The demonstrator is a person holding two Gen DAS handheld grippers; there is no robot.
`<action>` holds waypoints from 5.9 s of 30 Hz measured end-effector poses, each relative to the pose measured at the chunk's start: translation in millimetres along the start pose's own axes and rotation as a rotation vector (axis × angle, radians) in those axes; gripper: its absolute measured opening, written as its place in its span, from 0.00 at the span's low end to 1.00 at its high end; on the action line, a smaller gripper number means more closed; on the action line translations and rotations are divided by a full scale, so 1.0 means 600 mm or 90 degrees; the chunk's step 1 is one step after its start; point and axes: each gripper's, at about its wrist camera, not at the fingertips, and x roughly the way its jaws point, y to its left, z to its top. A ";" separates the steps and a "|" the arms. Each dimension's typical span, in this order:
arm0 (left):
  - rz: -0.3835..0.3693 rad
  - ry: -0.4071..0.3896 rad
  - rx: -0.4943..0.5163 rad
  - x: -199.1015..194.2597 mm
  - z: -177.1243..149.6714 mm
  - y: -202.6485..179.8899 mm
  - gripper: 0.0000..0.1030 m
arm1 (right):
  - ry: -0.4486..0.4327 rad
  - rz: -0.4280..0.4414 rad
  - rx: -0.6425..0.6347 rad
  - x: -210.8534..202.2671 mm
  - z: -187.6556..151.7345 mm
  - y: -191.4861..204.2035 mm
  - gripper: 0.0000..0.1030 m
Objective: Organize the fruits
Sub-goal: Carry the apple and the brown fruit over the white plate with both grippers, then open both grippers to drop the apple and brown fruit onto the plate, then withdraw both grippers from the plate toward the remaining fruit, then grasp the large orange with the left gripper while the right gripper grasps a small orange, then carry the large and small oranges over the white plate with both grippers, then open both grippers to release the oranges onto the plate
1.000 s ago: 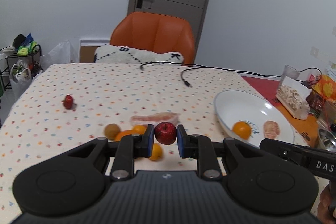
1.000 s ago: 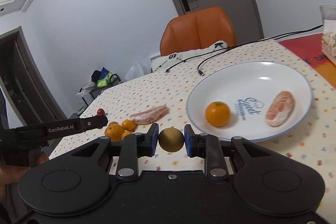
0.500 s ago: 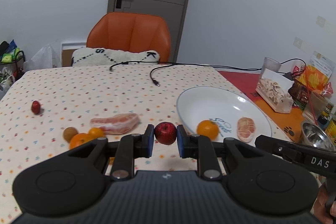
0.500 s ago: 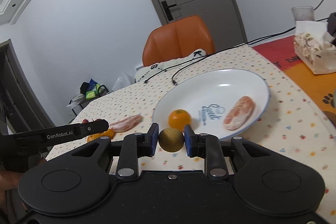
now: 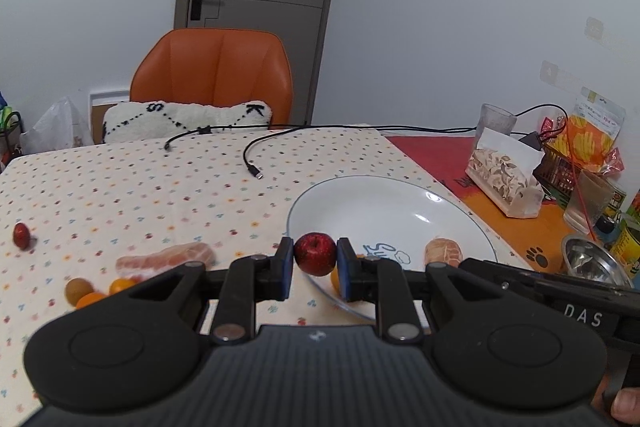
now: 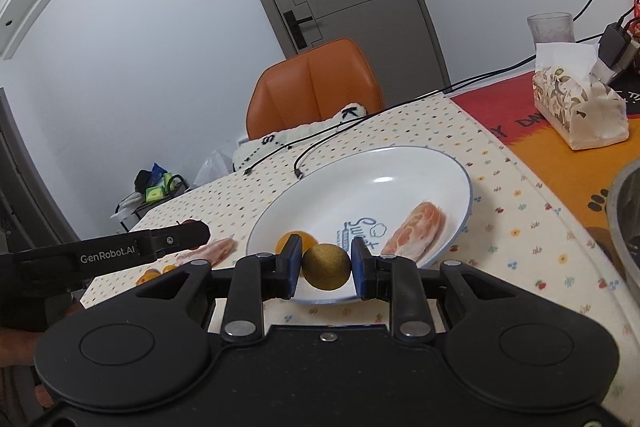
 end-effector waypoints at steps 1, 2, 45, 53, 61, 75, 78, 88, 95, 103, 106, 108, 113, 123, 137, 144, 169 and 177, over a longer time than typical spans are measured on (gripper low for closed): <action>-0.001 0.002 0.001 0.005 0.001 -0.002 0.20 | 0.000 0.000 -0.001 0.004 0.003 -0.001 0.24; -0.001 0.004 0.002 0.011 0.002 -0.003 0.20 | -0.001 -0.001 -0.001 0.008 0.004 -0.002 0.24; 0.085 0.006 -0.051 -0.037 -0.016 0.079 0.71 | 0.022 0.001 0.021 0.040 -0.016 0.014 0.49; 0.113 0.002 -0.057 -0.061 -0.024 0.112 0.73 | 0.027 0.017 0.012 0.042 -0.023 0.043 0.50; 0.135 0.000 -0.075 -0.075 -0.038 0.146 0.74 | 0.030 0.030 -0.011 0.049 -0.026 0.072 0.55; 0.158 0.008 -0.111 -0.074 -0.059 0.203 0.74 | 0.052 0.057 -0.050 0.076 -0.033 0.128 0.56; 0.152 0.011 -0.118 -0.063 -0.062 0.208 0.73 | 0.058 0.061 -0.060 0.081 -0.036 0.141 0.56; 0.128 0.024 -0.155 -0.026 -0.076 0.226 0.50 | 0.091 0.074 -0.081 0.110 -0.043 0.170 0.57; 0.106 0.028 -0.165 -0.033 -0.075 0.240 0.37 | 0.115 0.087 -0.097 0.135 -0.051 0.195 0.58; 0.110 0.026 -0.185 -0.047 -0.076 0.264 0.37 | 0.135 0.108 -0.109 0.165 -0.060 0.228 0.58; 0.112 0.025 -0.187 -0.051 -0.077 0.271 0.37 | 0.141 0.114 -0.115 0.176 -0.063 0.239 0.58; 0.113 0.024 -0.189 -0.054 -0.077 0.274 0.37 | 0.142 0.115 -0.117 0.180 -0.065 0.244 0.58; 0.110 0.021 -0.196 -0.060 -0.078 0.284 0.37 | 0.145 0.112 -0.112 0.192 -0.068 0.252 0.56; 0.111 0.017 -0.178 -0.073 -0.068 0.267 0.37 | 0.151 0.126 -0.107 0.190 -0.073 0.263 0.21; 0.066 0.010 -0.125 -0.058 -0.046 0.168 0.37 | 0.074 0.089 -0.061 0.111 -0.028 0.182 0.21; 0.045 0.009 -0.104 -0.048 -0.041 0.120 0.37 | 0.046 0.064 -0.039 0.075 -0.018 0.134 0.21; -0.026 0.010 -0.055 0.005 -0.016 0.007 0.37 | 0.008 -0.011 0.016 0.019 -0.007 0.013 0.28; -0.053 0.024 -0.043 0.029 -0.016 -0.026 0.37 | 0.003 -0.036 0.029 0.006 -0.006 -0.013 0.28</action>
